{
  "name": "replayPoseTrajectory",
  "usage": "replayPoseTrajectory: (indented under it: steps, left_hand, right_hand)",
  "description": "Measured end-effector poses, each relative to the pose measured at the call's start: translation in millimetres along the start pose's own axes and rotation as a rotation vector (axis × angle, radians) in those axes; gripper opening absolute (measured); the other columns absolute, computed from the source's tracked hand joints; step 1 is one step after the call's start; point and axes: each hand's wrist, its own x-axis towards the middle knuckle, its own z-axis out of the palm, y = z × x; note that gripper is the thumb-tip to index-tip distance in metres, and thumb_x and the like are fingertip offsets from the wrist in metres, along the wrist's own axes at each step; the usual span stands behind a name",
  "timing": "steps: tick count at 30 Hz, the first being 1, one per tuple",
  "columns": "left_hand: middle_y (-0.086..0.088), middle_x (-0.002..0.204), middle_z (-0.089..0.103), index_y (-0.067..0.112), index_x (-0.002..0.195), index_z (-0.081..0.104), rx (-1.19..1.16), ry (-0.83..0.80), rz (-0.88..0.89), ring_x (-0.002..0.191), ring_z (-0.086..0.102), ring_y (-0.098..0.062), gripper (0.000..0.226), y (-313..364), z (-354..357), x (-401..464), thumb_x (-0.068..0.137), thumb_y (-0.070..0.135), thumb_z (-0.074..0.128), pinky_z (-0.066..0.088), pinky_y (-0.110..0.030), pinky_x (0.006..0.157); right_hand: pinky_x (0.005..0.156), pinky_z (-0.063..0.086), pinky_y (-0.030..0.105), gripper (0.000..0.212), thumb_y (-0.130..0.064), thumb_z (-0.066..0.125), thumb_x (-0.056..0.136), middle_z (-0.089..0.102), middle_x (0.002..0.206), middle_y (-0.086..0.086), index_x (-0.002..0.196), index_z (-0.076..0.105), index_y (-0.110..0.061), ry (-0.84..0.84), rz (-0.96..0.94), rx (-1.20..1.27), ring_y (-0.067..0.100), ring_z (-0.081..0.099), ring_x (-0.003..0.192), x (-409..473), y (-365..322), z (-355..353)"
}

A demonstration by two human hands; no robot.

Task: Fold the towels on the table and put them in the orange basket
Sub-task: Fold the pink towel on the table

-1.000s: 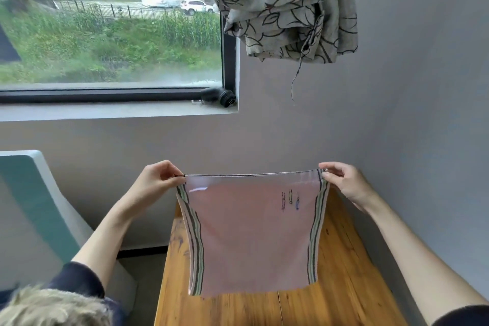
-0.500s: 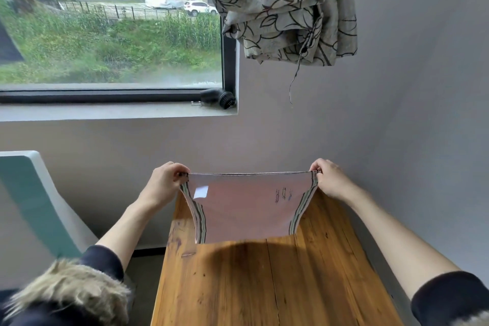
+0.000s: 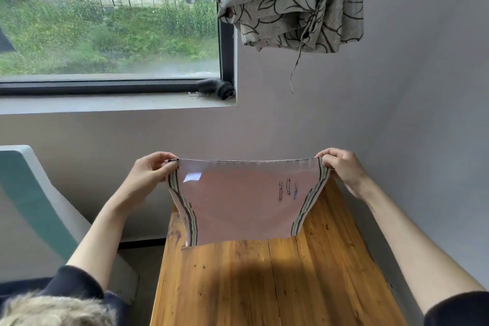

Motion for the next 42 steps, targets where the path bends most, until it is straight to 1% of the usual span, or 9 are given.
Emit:
replayPoseTrajectory:
  steps: [6, 9, 14, 18, 21, 26, 30, 36, 42]
  left_hand:
    - [-0.007, 0.084, 0.066, 0.009, 0.093, 0.067, 0.32, -0.034, -0.047, 0.077, 0.059, -0.018, 0.008, -10.6, 6.6, 19.8, 0.087, 0.006, 0.062, 0.049, -0.032, 0.077]
    - [-0.007, 0.087, 0.066, 0.009, 0.091, 0.068, 0.461, 0.046, -0.054, 0.082, 0.058, -0.019, 0.007, -19.9, 18.3, 27.4, 0.086, 0.01, 0.063, 0.043, -0.027, 0.077]
    - [-0.002, 0.086, 0.065, 0.011, 0.09, 0.066, 0.358, 0.221, 0.108, 0.08, 0.058, -0.015, 0.008, -11.3, 24.3, 32.1, 0.086, 0.005, 0.062, 0.043, -0.024, 0.076]
    - [0.002, 0.083, 0.065, 0.017, 0.087, 0.065, 0.223, 0.202, 0.183, 0.077, 0.06, -0.009, 0.014, -14.1, 21.8, 17.1, 0.085, 0.002, 0.063, 0.044, -0.007, 0.071]
    - [0.006, 0.083, 0.066, 0.019, 0.085, 0.065, 0.219, 0.133, 0.128, 0.078, 0.061, -0.008, 0.017, -37.1, 24.6, -8.4, 0.085, 0.003, 0.063, 0.047, -0.011, 0.074]
    - [0.006, 0.078, 0.066, 0.021, 0.079, 0.064, 0.347, -0.063, -0.065, 0.073, 0.059, -0.01, 0.019, -100.8, 41.8, -62.0, 0.085, 0.002, 0.062, 0.042, -0.006, 0.062]
    - [-0.003, 0.082, 0.067, 0.014, 0.082, 0.065, 0.446, -0.305, -0.294, 0.08, 0.061, -0.019, 0.011, -153.1, 58.5, -107.5, 0.085, 0.005, 0.062, 0.047, -0.029, 0.074]
    - [-0.002, 0.088, 0.064, 0.015, 0.089, 0.064, 0.468, -0.554, -0.575, 0.077, 0.059, -0.009, 0.003, -196.0, 69.9, -166.3, 0.088, 0.015, 0.061, 0.045, -0.014, 0.061]
    - [0.001, 0.092, 0.063, 0.015, 0.098, 0.063, 0.383, -0.421, -0.541, 0.084, 0.063, -0.011, 0.01, -202.7, 63.4, -161.3, 0.089, 0.02, 0.06, 0.05, -0.014, 0.059]
  right_hand:
    - [0.077, 0.043, 0.026, 0.02, -0.005, 0.05, 0.087, 0.065, 0.091, 0.005, 0.086, 0.063, -0.018, -0.017, -0.008, -0.367, 0.022, 0.058, 0.089, 21.1, 12.8, 12.7]
    - [0.08, 0.042, 0.027, 0.022, -0.006, 0.046, 0.091, 0.064, 0.105, 0.009, 0.097, 0.064, -0.017, 0.008, 0.009, -0.512, 0.025, 0.056, 0.096, 30.4, 20.3, 22.1]
    - [0.082, 0.035, 0.023, 0.026, 0.0, 0.042, 0.092, 0.057, 0.111, 0.017, 0.1, 0.065, -0.008, 0.262, -0.149, -0.432, 0.032, 0.054, 0.105, 36.2, 9.6, 27.3]
    - [0.086, 0.036, 0.021, 0.027, 0.005, 0.041, 0.09, 0.059, 0.111, 0.016, 0.096, 0.065, -0.006, 0.342, -0.248, -0.382, 0.029, 0.056, 0.107, 19.8, 13.8, 25.8]
    - [0.082, 0.035, 0.016, 0.027, 0.006, 0.041, 0.089, 0.062, 0.112, 0.015, 0.096, 0.065, -0.005, 0.305, -0.241, -0.343, 0.028, 0.058, 0.107, -4.5, 38.3, 33.6]
    - [0.076, 0.038, 0.016, 0.025, 0.001, 0.044, 0.091, 0.066, 0.113, 0.008, 0.097, 0.066, -0.012, 0.146, -0.037, -0.378, 0.022, 0.058, 0.101, -55.2, 116.8, 45.5]
    - [0.056, 0.036, 0.014, 0.019, -0.009, 0.047, 0.094, 0.066, 0.108, 0.006, 0.093, 0.062, -0.02, -0.063, 0.253, -0.489, 0.015, 0.053, 0.085, -101.4, 177.3, 56.9]
    - [0.076, 0.051, 0.032, 0.017, -0.006, 0.049, 0.09, 0.064, 0.093, 0.005, 0.09, 0.063, -0.015, -0.319, 0.587, -0.441, 0.018, 0.058, 0.087, -157.6, 212.9, 57.9]
    - [0.072, 0.053, 0.03, 0.016, -0.012, 0.052, 0.092, 0.065, 0.094, 0.007, 0.104, 0.062, -0.009, -0.25, 0.609, -0.261, 0.021, 0.063, 0.088, -155.8, 207.2, 59.7]
